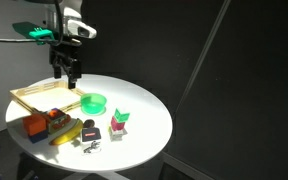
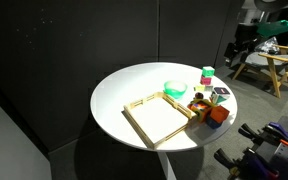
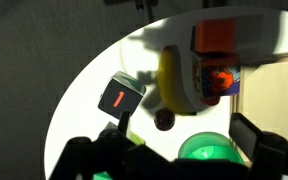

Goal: Pick up the orange block and put it in the green bowl, pick up the block with the number one on it and put it in the tray

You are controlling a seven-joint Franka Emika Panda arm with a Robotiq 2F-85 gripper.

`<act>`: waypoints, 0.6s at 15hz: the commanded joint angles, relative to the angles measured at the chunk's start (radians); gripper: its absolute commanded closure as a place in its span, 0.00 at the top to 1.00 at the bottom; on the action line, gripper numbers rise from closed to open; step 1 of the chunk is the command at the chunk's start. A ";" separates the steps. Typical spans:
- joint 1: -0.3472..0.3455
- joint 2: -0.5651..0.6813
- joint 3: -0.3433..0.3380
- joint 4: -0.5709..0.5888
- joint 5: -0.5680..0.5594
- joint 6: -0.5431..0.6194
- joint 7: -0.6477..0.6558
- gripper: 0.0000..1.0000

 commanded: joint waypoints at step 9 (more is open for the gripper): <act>0.045 0.096 0.053 -0.016 0.043 0.053 0.068 1.00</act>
